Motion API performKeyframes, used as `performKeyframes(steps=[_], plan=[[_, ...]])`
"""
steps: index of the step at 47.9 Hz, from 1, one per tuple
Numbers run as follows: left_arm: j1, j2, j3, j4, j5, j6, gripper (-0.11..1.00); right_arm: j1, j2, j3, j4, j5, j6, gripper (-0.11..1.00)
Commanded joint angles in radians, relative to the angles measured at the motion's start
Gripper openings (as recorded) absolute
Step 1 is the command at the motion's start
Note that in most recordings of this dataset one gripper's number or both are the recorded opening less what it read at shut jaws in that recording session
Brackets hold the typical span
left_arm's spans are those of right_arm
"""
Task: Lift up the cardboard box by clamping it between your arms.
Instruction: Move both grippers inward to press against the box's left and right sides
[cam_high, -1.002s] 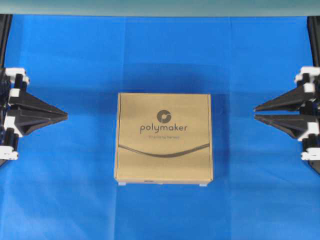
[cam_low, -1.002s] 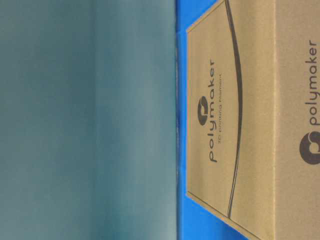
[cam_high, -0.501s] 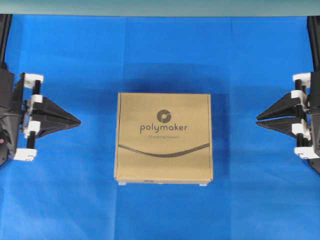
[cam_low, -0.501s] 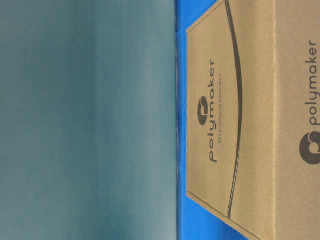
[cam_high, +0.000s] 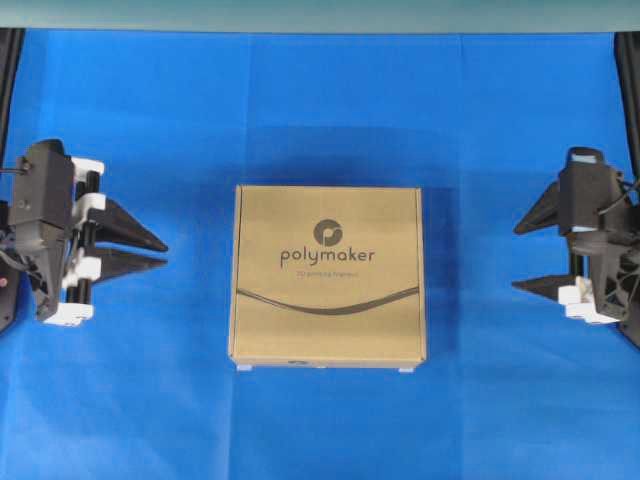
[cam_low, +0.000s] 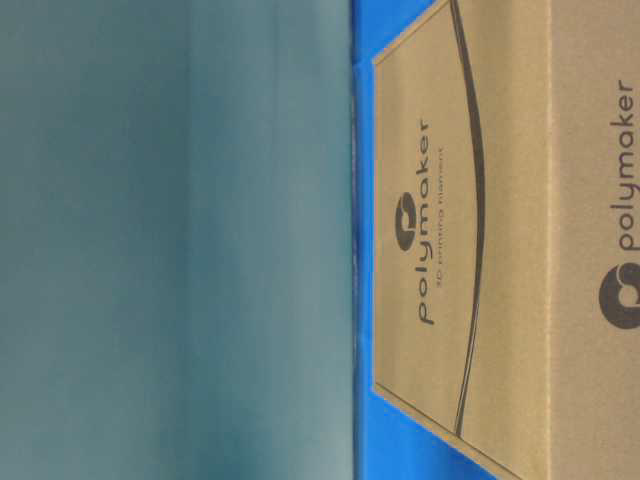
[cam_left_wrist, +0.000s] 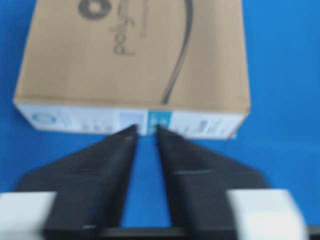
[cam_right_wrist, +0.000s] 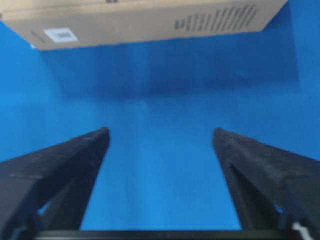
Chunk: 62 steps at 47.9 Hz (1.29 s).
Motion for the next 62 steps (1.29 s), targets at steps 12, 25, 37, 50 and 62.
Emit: performKeyframes(steps=[12, 25, 37, 50, 62], plan=[[0.011, 0.123, -0.054, 0.003, 0.057, -0.020, 0.87, -0.003, 0.104, -0.038, -0.029, 0.038, -0.029, 0.99], [0.011, 0.301, -0.083, 0.003, 0.049, -0.023, 0.84, -0.003, 0.241, -0.040, -0.029, -0.023, -0.048, 0.99], [0.017, 0.436, -0.127, 0.008, 0.020, -0.005, 0.85, -0.005, 0.405, -0.064, -0.029, -0.149, -0.051, 0.99], [0.029, 0.520, -0.152, 0.008, -0.003, -0.005, 0.85, -0.005, 0.565, -0.137, -0.029, -0.256, -0.054, 0.99], [0.035, 0.611, -0.184, 0.008, -0.038, -0.003, 0.85, -0.003, 0.663, -0.181, -0.029, -0.305, -0.055, 0.99]])
